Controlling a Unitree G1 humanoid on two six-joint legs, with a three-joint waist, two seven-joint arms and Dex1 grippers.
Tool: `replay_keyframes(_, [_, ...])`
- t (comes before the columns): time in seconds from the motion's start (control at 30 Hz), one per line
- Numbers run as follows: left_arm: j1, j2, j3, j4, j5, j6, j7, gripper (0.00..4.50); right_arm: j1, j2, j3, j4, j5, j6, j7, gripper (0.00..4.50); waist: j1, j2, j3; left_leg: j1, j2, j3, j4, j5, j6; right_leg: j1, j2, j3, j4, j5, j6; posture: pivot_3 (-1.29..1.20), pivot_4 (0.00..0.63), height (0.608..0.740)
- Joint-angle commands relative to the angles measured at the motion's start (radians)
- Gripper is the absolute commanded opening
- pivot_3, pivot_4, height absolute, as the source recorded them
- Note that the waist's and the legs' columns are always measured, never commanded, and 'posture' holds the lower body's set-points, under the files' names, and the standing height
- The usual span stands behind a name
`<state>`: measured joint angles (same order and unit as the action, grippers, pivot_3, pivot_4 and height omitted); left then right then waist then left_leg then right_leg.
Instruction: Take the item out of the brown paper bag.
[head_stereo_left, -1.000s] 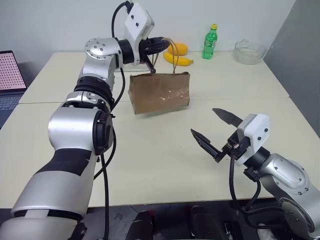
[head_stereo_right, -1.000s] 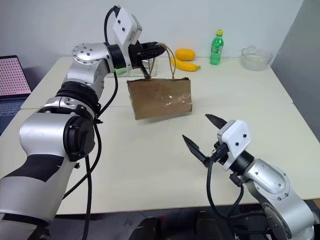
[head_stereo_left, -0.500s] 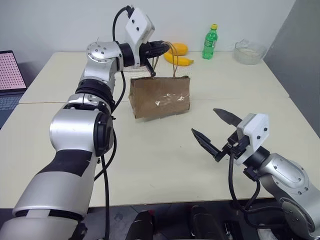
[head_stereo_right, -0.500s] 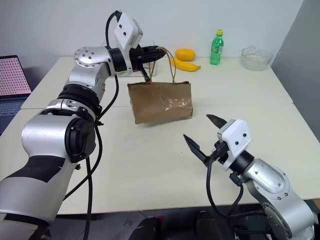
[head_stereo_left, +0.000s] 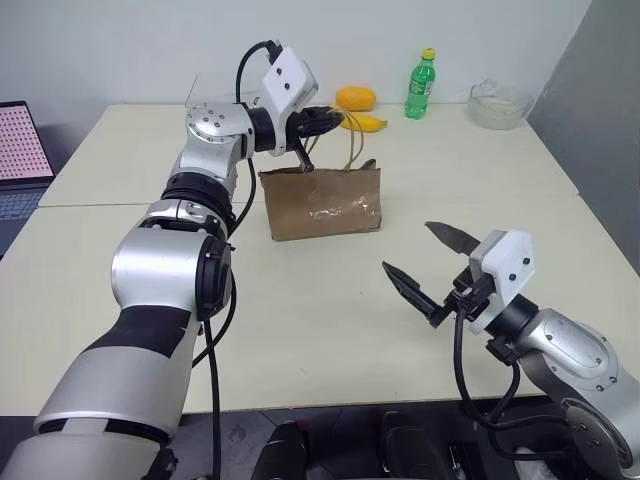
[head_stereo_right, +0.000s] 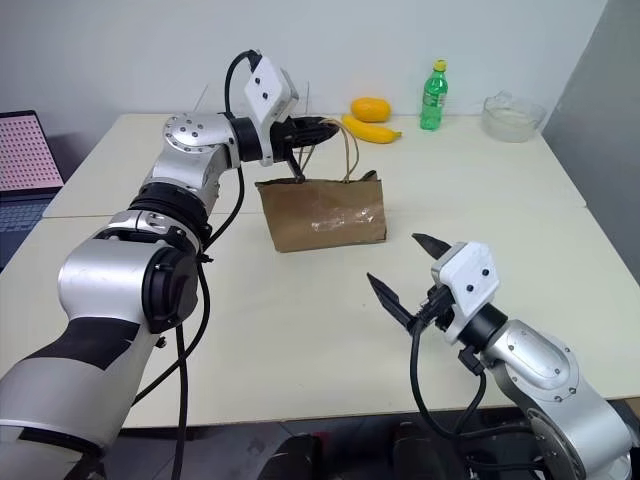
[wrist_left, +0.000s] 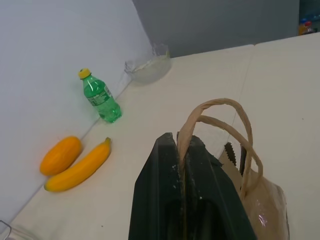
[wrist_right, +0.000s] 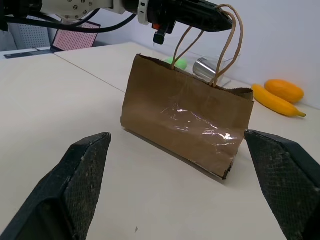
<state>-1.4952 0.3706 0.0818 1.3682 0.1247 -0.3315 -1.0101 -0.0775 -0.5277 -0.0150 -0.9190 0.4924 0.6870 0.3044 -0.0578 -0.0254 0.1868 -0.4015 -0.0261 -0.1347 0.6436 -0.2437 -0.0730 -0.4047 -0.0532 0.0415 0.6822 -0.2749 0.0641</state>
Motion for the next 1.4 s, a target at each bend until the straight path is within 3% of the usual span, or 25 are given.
replay_keyframes(0.03, [-0.02,0.013,-0.009,-0.03,0.013,-0.039,0.04,0.02,0.003,0.0,0.002,-0.045,-0.003,-0.006,-0.003,4.5,0.0,0.0,0.0,0.0,0.0,0.0,0.0,0.0,0.0,0.0,0.0,0.0,0.0,0.0,0.0,0.0,0.15,0.74])
replay_keyframes(0.3, [-0.017,0.033,-0.045,-0.026,0.06,-0.078,0.111,0.02,0.0,0.001,0.014,-0.041,-0.006,-0.011,-0.002,4.5,0.0,0.0,0.0,0.0,0.0,0.0,0.0,0.0,0.0,0.0,0.0,0.0,0.0,0.0,0.0,0.0,0.15,0.74])
replay_keyframes(0.4, [-0.014,0.036,-0.041,-0.026,0.052,-0.065,0.093,0.64,-0.004,0.0,0.019,-0.039,-0.006,-0.011,0.0,4.5,0.0,0.0,0.0,0.0,0.0,0.0,0.0,0.0,0.0,0.0,0.0,0.0,0.0,0.0,0.0,0.0,0.15,0.74])
replay_keyframes(0.77, [0.015,0.104,0.037,-0.045,-0.05,0.027,-0.071,4.19,-0.04,-0.004,0.051,-0.003,-0.013,-0.018,0.029,4.5,-0.003,0.0,0.0,0.001,0.0,0.0,0.0,0.0,0.0,0.0,0.0,0.0,0.001,0.0,0.0,0.0,0.15,0.74])
replay_keyframes(1.07, [0.163,0.18,0.13,-0.169,-0.204,0.092,-0.205,4.19,-0.114,-0.002,0.061,0.109,-0.004,-0.042,0.101,4.5,-0.005,0.0,0.0,0.001,0.001,0.0,0.001,0.0,0.0,0.0,0.0,0.0,0.002,0.0,0.0,0.0,0.15,0.74])
replay_keyframes(1.17, [0.276,0.189,0.165,-0.319,-0.28,0.144,-0.212,4.19,-0.154,-0.006,0.053,0.154,-0.002,-0.036,0.112,4.5,-0.005,0.0,0.0,0.001,0.001,0.0,0.001,0.0,0.0,0.0,0.0,0.0,0.002,0.0,0.0,0.0,0.15,0.74])
replay_keyframes(1.23, [0.42,0.187,0.19,-0.563,-0.355,0.247,-0.19,4.19,-0.202,-0.01,0.038,0.208,-0.006,-0.04,0.125,4.5,-0.009,0.001,0.0,0.001,0.001,0.0,0.001,0.0,0.0,0.0,0.0,0.0,0.002,0.0,0.0,0.0,0.15,0.74])
replay_keyframes(1.33, [0.722,0.189,0.215,-1.066,-0.456,0.452,-0.095,4.21,-0.329,-0.012,0.022,0.339,-0.023,-0.053,0.141,3.96,-0.033,0.002,-0.001,0.002,0.003,0.001,0.001,0.0,0.0,0.0,0.0,0.003,0.003,0.0,-0.001,0.0,0.15,0.74])
replay_keyframes(1.4, [0.865,0.171,0.235,-1.306,-0.516,0.568,0.01,4.21,-0.402,-0.009,0.027,0.415,-0.032,-0.068,0.162,3.29,-0.027,0.001,-0.001,0.002,0.004,0.0,0.001,0.0,0.0,0.0,0.0,0.003,0.004,0.0,-0.001,0.0,0.15,0.74])
